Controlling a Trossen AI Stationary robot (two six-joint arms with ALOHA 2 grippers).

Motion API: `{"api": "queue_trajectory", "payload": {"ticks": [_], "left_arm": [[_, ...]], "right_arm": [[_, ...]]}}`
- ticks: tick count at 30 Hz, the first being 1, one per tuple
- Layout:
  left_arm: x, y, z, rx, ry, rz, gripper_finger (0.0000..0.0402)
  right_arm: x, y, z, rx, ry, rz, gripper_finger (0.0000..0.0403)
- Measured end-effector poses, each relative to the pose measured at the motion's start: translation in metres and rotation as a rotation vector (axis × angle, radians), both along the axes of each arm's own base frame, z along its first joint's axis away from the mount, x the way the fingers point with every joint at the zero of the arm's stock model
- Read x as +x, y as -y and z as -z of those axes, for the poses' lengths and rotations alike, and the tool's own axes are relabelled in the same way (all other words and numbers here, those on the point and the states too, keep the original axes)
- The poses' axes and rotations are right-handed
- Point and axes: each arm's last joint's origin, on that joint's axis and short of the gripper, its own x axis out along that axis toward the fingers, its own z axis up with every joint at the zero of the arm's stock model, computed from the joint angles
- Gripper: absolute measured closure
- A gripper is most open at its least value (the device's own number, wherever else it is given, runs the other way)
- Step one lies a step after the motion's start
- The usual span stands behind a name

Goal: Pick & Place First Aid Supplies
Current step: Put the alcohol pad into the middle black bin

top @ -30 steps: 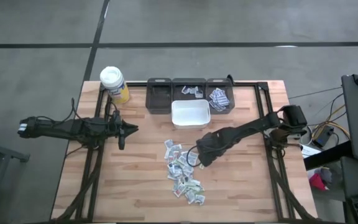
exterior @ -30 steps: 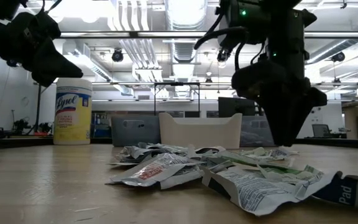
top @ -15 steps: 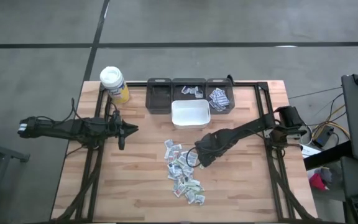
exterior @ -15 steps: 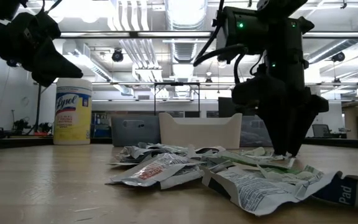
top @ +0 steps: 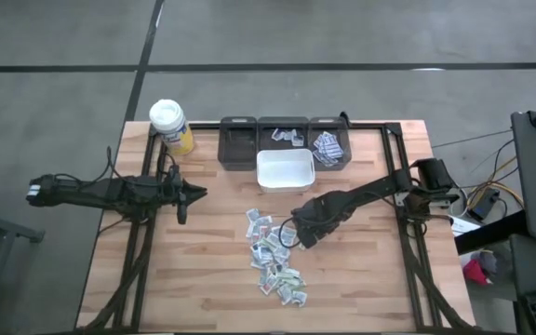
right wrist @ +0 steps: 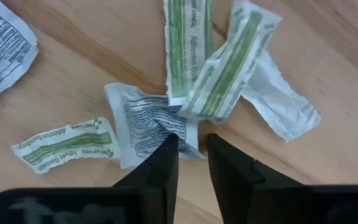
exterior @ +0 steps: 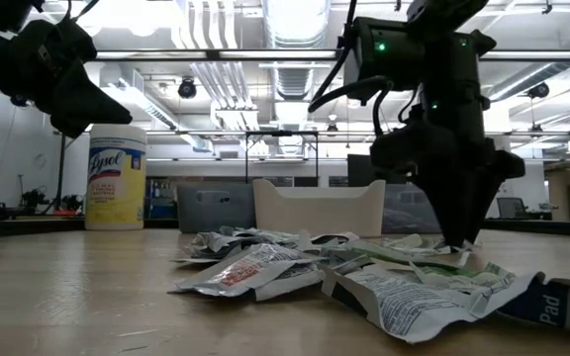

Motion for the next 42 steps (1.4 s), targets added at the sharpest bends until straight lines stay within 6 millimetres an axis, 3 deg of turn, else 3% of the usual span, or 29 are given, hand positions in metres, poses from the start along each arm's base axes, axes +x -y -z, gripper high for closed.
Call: {"api": "queue_trajectory", "payload": {"ticks": [14, 19, 23, 27, 36, 42], "left_arm": [[0.0, 0.0, 0.0, 0.021, -0.005, 0.009, 0.0348], [0.0, 0.0, 0.0, 0.022, -0.004, 0.009, 0.0348], [0.001, 0.0, -0.001, 0.022, 0.009, 0.009, 0.0348], [0.002, 0.0, -0.004, 0.018, 0.038, 0.008, 0.0348], [0.002, 0.0, -0.006, 0.012, 0.058, 0.01, 0.0348], [0.002, 0.0, -0.005, 0.012, 0.057, 0.01, 0.0348]], "right_arm": [[-0.008, -0.005, -0.005, 0.172, -0.069, -0.043, 0.0393], [-0.012, -0.009, -0.009, 0.299, -0.068, -0.197, 0.0394], [-0.008, -0.011, -0.016, 0.326, 0.044, -0.347, 0.0394], [0.008, -0.006, -0.027, 0.305, 0.276, -0.472, 0.0394], [0.05, 0.031, -0.05, 0.117, 0.776, -0.574, 0.0394], [0.057, 0.078, -0.055, -0.116, 0.831, -0.437, 0.0394]]}}
